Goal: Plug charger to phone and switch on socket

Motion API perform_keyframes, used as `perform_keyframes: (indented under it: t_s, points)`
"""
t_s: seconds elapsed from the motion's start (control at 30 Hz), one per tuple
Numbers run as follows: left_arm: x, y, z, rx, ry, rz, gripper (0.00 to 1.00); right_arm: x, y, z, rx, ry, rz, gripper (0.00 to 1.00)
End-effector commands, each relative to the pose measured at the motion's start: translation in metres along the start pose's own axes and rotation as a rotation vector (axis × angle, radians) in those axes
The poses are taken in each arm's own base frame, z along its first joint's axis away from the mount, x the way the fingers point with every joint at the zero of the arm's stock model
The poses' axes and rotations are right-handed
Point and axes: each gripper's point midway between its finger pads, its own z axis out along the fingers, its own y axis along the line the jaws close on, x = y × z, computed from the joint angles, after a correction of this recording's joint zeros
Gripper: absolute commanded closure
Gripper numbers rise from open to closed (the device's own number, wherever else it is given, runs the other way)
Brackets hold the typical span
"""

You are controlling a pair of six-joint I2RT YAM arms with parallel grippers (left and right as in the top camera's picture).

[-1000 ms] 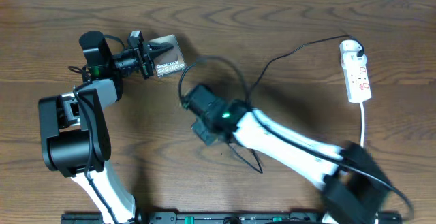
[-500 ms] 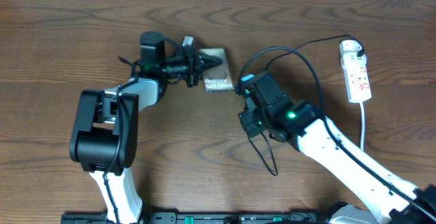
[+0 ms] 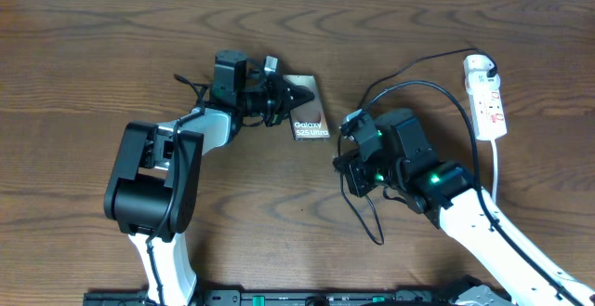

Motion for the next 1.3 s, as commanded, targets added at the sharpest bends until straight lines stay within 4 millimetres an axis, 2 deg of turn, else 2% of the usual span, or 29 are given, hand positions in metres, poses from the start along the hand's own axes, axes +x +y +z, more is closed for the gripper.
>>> perform_keyframes:
  t_s: [0.0, 0.23, 0.53, 0.83, 1.1, 1.27]
  points:
    - [-0.006, -0.010, -0.001, 0.015, -0.016, 0.050, 0.93, 0.011, 0.010, 0.003, -0.130, 0.003, 0.041, 0.99]
    - [-0.013, -0.010, -0.001, 0.007, -0.058, -0.031, 0.92, 0.017, 0.007, 0.007, -0.176, -0.024, 0.020, 0.99]
    - [-0.019, -0.026, -0.002, 0.060, -0.080, 0.049, 0.93, 0.026, -0.001, 0.018, -0.196, -0.091, 0.021, 0.99]
    - [-0.024, -0.030, -0.002, 0.066, -0.105, 0.070, 0.93, 0.014, -0.003, 0.025, -0.216, -0.160, -0.018, 0.99]
    - [-0.025, -0.045, -0.003, 0.113, -0.117, 0.189, 0.93, 0.010, 0.002, 0.041, -0.303, -0.173, -0.039, 0.99]
    - [-0.023, -0.046, -0.001, 0.112, -0.114, 0.239, 0.93, -0.001, 0.004, 0.042, -0.326, -0.217, -0.049, 0.99]
